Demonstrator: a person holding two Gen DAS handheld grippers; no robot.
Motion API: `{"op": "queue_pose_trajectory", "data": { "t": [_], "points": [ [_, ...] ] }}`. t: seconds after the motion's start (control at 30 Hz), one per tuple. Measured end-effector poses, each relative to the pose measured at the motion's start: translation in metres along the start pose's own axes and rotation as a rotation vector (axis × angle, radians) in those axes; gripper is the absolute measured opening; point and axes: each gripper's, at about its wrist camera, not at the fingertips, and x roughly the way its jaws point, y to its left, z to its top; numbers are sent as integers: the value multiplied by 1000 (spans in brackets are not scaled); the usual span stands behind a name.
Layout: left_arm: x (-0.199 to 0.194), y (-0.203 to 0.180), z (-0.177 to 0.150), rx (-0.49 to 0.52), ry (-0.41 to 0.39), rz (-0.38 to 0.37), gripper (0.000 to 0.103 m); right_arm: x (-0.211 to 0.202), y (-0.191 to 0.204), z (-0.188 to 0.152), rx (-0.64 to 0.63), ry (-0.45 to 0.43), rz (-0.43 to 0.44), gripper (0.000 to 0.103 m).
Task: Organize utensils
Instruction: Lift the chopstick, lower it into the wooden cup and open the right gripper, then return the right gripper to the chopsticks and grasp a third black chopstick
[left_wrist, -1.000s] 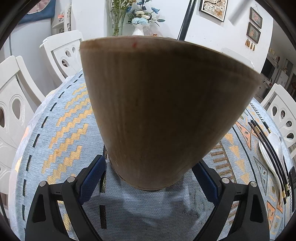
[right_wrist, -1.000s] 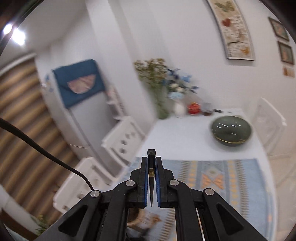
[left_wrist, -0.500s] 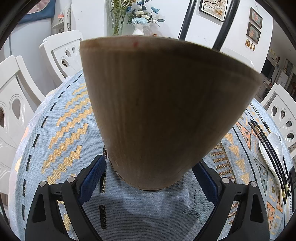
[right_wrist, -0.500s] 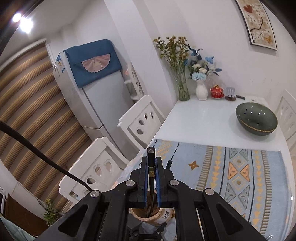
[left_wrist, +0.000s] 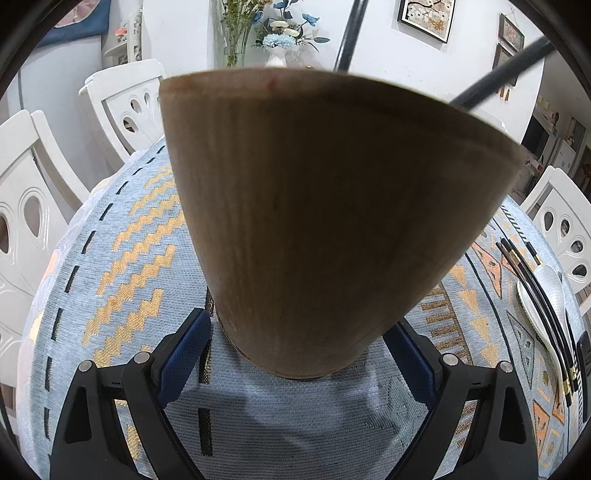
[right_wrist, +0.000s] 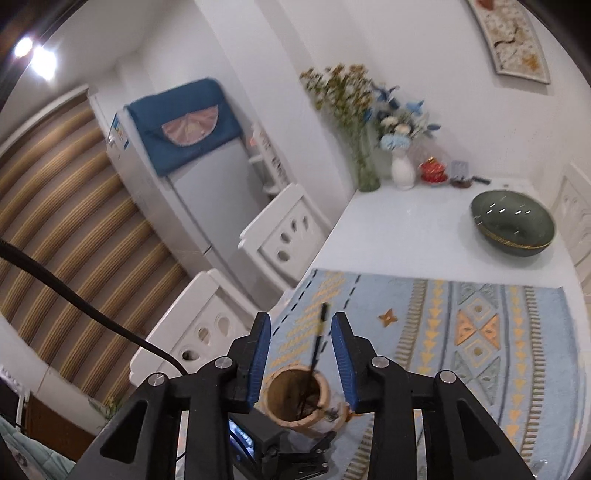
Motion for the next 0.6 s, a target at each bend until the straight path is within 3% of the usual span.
{"op": "queue_pose_trajectory", "data": {
  "t": [0.2,0.3,0.6],
  "points": [
    [0,0,0,0,0,0,95,-48,-28,1,49,-84,-75,49],
    [0,0,0,0,0,0,95,-69,-45,-3,71,-103,-138,49],
    [0,0,0,0,1,0,95,-85,-95,-38,189,-38,-278,50]
  ]
}}
